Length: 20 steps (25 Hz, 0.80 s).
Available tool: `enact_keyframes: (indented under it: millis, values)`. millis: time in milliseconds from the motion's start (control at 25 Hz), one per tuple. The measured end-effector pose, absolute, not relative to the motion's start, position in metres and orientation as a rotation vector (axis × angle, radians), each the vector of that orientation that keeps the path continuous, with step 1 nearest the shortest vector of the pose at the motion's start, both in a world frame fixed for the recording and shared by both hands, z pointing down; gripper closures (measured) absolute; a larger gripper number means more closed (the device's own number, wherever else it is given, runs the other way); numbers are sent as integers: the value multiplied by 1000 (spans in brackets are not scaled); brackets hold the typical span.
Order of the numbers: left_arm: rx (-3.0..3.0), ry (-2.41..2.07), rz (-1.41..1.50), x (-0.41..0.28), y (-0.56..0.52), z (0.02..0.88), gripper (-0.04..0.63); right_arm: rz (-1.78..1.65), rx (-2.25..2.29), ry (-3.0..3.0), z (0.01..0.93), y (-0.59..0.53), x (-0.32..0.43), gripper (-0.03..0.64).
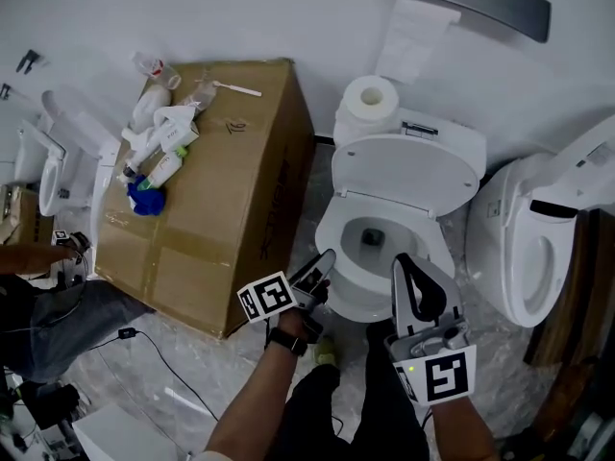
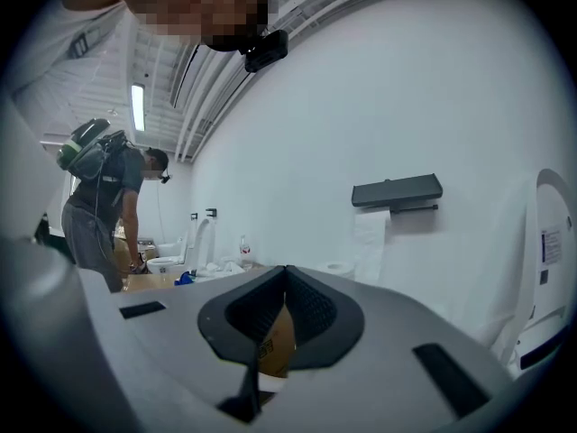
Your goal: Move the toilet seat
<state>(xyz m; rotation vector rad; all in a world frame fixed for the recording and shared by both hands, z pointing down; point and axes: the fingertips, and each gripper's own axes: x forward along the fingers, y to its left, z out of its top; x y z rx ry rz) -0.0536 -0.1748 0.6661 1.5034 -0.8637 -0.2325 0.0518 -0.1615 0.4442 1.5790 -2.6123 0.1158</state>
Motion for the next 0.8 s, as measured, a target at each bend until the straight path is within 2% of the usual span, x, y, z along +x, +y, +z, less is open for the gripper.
enact_keyframes:
  millis: [800]
  values:
    - [1405,-935,-456,-39,-251,627,425,110,1579,-2632,419,-215,87,601]
